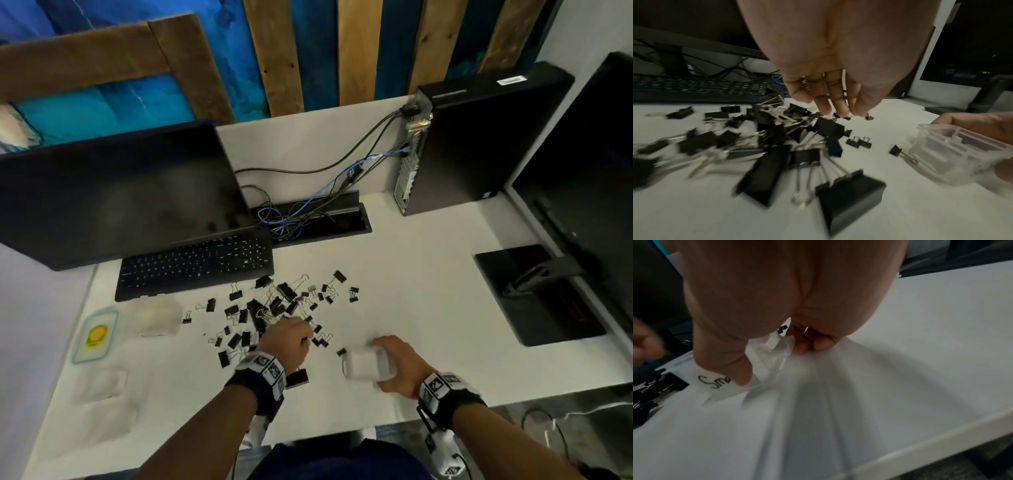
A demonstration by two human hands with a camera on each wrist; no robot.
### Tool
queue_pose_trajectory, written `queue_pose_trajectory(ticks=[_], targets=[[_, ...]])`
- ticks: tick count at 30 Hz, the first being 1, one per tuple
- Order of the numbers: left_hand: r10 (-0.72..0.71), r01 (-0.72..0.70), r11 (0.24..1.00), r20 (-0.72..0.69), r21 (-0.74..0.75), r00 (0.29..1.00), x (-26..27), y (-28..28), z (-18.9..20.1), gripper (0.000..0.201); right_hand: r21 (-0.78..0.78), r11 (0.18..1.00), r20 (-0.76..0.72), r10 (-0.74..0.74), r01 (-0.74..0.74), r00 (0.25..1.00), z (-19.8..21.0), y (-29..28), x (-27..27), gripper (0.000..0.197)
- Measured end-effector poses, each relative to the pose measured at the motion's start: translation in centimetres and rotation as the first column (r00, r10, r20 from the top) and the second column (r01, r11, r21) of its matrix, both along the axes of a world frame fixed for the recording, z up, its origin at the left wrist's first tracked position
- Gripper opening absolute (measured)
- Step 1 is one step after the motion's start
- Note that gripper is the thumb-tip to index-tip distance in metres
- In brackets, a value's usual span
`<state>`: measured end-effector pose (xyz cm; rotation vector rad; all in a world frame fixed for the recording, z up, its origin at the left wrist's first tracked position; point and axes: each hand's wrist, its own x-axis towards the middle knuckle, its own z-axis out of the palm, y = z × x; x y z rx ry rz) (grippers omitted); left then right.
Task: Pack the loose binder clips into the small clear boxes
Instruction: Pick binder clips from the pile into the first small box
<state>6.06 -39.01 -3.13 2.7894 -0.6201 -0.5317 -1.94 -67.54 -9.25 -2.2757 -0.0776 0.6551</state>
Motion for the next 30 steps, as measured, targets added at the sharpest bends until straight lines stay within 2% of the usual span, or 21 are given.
queue_pose_trajectory(ticks=[3, 8, 12, 16, 18, 20, 23, 26, 30], targets=[[-0.074, 0.067, 0.991, 0.064, 0.117, 0.995, 2.2, -2.9, -0.1, 0.023, 0.025, 1.0, 0.01, 0.002, -0.002, 1.0, -0.7, -0.2, 0.0, 0.075], [-0.174, 0.162, 0.89, -0.012, 0.426, 0.985, 3.6, -5.9, -1.2, 0.036, 0.031, 0.999, 0.017, -0.008, 0.007, 1.0, -1.4, -0.4, 0.1, 0.073], [-0.189, 0.165, 0.864, 0.004, 0.476, 0.982, 3.5, -6.7, -1.8, 0.035, 0.032, 0.999, 0.021, -0.015, 0.015, 1.0, -1.3, -0.4, 0.0, 0.075], [-0.128, 0.1, 0.925, 0.053, 0.366, 0.99, 4.0, -6.8, -1.5, 0.034, 0.035, 0.999, -0.014, 0.008, -0.007, 1.0, -0.9, -0.5, 0.3, 0.08], [-0.046, 0.033, 0.98, 0.065, 0.196, 0.997, 4.1, -6.6, -1.1, 0.03, 0.041, 0.999, -0.04, 0.014, -0.012, 0.999, -0.6, -0.4, 0.7, 0.081], [-0.001, 0.002, 1.0, 0.037, -0.029, 0.999, 3.5, -6.6, -0.6, 0.028, 0.044, 0.999, -0.052, 0.008, -0.006, 0.999, -0.5, -0.3, 1.1, 0.081], [-0.094, 0.074, 0.963, -0.069, -0.258, 0.993, 1.4, -7.2, 0.3, 0.024, 0.027, 1.0, -0.063, -0.002, 0.003, 0.998, -0.2, 0.0, 1.7, 0.081], [-0.189, 0.139, 0.947, -0.153, -0.29, 0.97, 0.0, -7.7, 0.4, 0.028, 0.006, 1.0, -0.071, -0.001, 0.002, 0.997, 0.0, 0.2, 1.8, 0.082], [-0.161, 0.122, 0.961, -0.143, -0.249, 0.977, -0.1, -6.3, -0.3, 0.035, 0.019, 1.0, -0.066, -0.019, 0.021, 0.998, 0.2, 0.4, 1.8, 0.081]])
